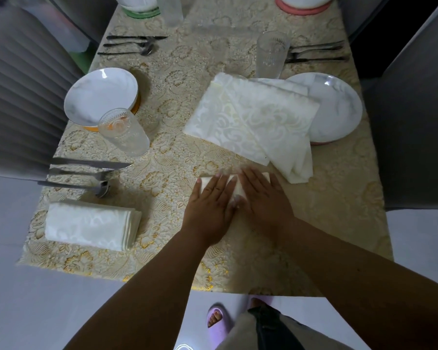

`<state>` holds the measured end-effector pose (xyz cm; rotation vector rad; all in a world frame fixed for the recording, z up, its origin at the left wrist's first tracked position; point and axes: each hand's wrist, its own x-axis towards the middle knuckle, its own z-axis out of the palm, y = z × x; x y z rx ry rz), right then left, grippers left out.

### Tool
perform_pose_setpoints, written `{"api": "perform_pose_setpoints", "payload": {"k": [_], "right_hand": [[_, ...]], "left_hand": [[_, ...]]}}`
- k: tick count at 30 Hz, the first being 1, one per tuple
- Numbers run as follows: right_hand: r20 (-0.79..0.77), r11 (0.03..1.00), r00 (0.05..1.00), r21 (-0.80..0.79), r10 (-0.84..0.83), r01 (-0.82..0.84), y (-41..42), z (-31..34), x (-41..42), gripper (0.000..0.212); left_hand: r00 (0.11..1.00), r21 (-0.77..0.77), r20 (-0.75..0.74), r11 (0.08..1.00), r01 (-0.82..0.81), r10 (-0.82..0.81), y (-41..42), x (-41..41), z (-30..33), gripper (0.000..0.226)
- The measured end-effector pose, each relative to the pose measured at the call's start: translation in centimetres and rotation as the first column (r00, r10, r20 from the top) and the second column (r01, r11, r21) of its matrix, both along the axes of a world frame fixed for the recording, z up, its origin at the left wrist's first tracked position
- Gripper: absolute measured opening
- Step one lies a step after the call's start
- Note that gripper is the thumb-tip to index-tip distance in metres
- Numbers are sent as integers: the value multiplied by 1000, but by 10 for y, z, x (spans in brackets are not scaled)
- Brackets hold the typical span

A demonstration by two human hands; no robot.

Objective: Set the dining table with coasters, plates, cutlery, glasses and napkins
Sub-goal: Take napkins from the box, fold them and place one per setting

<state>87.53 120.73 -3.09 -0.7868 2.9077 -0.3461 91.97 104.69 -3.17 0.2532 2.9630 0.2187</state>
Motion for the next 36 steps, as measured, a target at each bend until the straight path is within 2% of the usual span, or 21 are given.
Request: {"api": "perform_pose_setpoints", "payload": {"k": [3,5,11,13,14,16,18,22,24,26,27,30,33,36], "right_hand": [[77,999,997,46,-11,8,11,-1,-3,97],[55,998,998,57,-41,38,15,-1,-5,99],[99,996,995,88,-12,3,15,4,-6,106],[107,997,994,76,-4,-5,16,5,-7,107],[104,998,995,63,-2,-5,17,5,-7,106],[42,1000,999,24,-9,8,19,5,-7,95],[-67,998,997,-64,-28,23,19,5,-8,73],[-270,973,948,-198,-168,116,23,23,-38,44],[-263,937,919,-268,-295,224,28,33,-62,41],[-209,888,890,-323,-405,328,33,41,-86,44],[-186,867,875,-330,-448,373,35,46,-98,47],[-35,803,838,-314,-544,507,42,62,-139,67],[241,723,752,-210,-613,657,42,73,-171,90],[323,721,696,-58,-641,691,33,76,-182,97]], "left_hand": [[999,21,13,998,-53,53,-8,-2,2,66],[998,20,24,998,-60,60,-6,-4,7,64],[982,-52,-18,981,-187,187,5,-35,36,34],[977,-98,61,976,-196,203,8,-54,45,36],[970,-129,145,976,-178,196,9,-63,50,39],[925,-154,337,980,-129,175,12,-77,60,39],[885,-129,443,987,-95,143,15,-84,65,35],[885,61,449,984,-170,125,13,-83,68,20],[870,180,461,942,-283,174,5,-81,68,33],[842,309,485,855,-416,235,-4,-76,66,37],[814,376,517,783,-495,266,-8,-73,66,38],[719,541,620,493,-681,313,-15,-61,64,33],[644,620,693,188,-762,324,-19,-51,59,31],[594,636,716,8,-772,368,-19,-44,56,31]]}}
